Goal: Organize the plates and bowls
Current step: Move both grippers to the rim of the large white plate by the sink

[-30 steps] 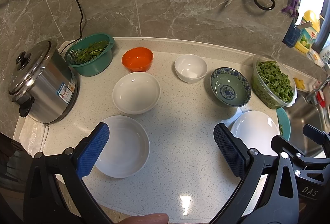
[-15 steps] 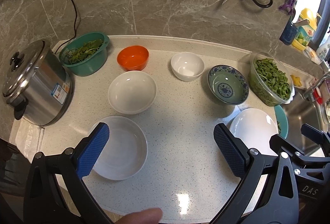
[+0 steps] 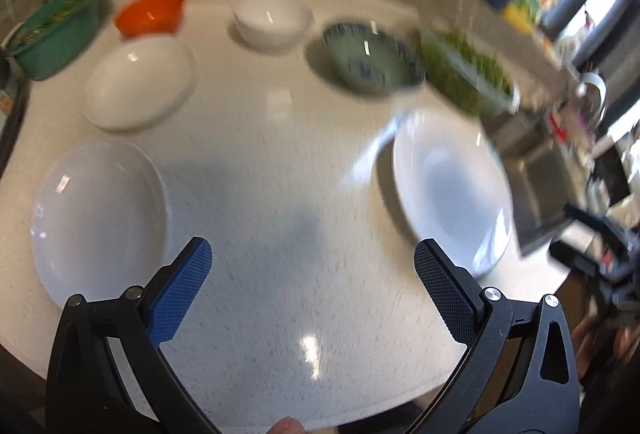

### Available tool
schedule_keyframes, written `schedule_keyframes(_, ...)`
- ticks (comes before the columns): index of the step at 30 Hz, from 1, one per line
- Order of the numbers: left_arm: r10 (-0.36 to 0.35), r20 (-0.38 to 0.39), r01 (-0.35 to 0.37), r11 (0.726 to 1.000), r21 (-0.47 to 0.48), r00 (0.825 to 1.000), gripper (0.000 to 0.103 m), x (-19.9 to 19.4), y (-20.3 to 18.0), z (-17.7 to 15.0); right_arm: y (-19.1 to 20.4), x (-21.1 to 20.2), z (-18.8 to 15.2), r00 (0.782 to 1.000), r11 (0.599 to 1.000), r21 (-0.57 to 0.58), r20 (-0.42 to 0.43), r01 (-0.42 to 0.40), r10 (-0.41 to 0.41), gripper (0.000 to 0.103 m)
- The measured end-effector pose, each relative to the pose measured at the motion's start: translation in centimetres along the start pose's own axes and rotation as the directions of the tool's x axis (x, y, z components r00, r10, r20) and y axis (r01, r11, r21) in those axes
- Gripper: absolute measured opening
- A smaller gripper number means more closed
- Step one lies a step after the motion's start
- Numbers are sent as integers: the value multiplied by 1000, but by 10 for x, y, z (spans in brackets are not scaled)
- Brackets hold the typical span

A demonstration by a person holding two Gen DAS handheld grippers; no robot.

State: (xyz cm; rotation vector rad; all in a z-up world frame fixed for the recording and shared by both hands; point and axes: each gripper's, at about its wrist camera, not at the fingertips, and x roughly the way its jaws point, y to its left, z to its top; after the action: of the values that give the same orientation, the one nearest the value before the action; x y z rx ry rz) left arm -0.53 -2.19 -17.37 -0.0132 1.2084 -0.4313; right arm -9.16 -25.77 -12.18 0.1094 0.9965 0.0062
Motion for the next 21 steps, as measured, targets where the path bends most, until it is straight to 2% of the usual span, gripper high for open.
schedule_keyframes(2, 16, -101, -23, 997, -72, 995, 103, 28, 0, 0, -19, -3, -4, 997, 999, -27, 59, 48, -46, 103)
schedule_keyframes(3, 9, -114, -21, 994, -110, 993, 103, 37, 1, 2, -27, -7, -4, 994, 997, -40, 91, 67, -64, 103)
schedule_keyframes(4, -3, -111, -14, 988, -154, 994, 103, 44, 2, 2, -37, -15, -3, 985, 993, -62, 148, 99, -89, 103)
schedule_keyframes(6, 2, -98, -24, 974, -225, 995, 103, 56, 1, 1, -52, -35, 4, 951, 979, -108, 278, 171, -135, 103)
schedule_keyframes(7, -6, -81, -15, 967, -254, 997, 103, 56, -3, 3, -66, -42, 12, 934, 973, -114, 322, 199, -153, 103)
schedule_keyframes(8, 4, -52, -19, 961, -274, 999, 103, 56, -8, 4, -79, -41, 20, 933, 974, -111, 328, 198, -152, 103)
schedule_keyframes(9, 42, -23, -47, 956, -289, 999, 102, 55, -16, 6, -100, -33, 31, 948, 981, -99, 291, 164, -130, 103)
schedule_keyframes(11, 42, 16, -36, 955, -294, 999, 102, 52, -27, 11, -140, 2, 48, 992, 998, -10, 112, 62, -60, 103)
schedule_keyframes(12, 42, 31, -32, 959, -282, 999, 102, 50, -35, 12, -166, 21, 52, 999, 996, 85, 27, -23, 21, 103)
schedule_keyframes(14, 99, 55, -83, 967, -241, 994, 102, 48, -54, 14, -197, 33, 50, 982, 959, 212, 23, -187, 186, 103)
schedule_keyframes(16, 137, 76, -118, 970, -215, 988, 102, 43, -70, 14, -220, 37, 47, 934, 885, 299, 85, -356, 347, 103)
schedule_keyframes(17, 127, 103, -103, 972, -213, 987, 102, 38, -76, 15, -228, 42, 46, 900, 833, 343, 111, -434, 422, 103)
schedule_keyframes(18, 91, 117, -64, 974, -216, 989, 102, 32, -80, 15, -234, 49, 44, 855, 766, 392, 133, -510, 501, 103)
schedule_keyframes(19, 22, 131, 8, 975, -223, 991, 102, 29, -79, 16, -243, 68, 38, 770, 640, 469, 154, -609, 620, 103)
schedule_keyframes(20, -36, 126, 64, 971, -229, 991, 102, 30, -79, 18, -244, 82, 34, 724, 570, 517, 154, -639, 672, 103)
schedule_keyframes(21, -54, 113, 79, 970, -229, 992, 102, 36, -77, 20, -244, 95, 29, 686, 519, 548, 145, -655, 713, 103)
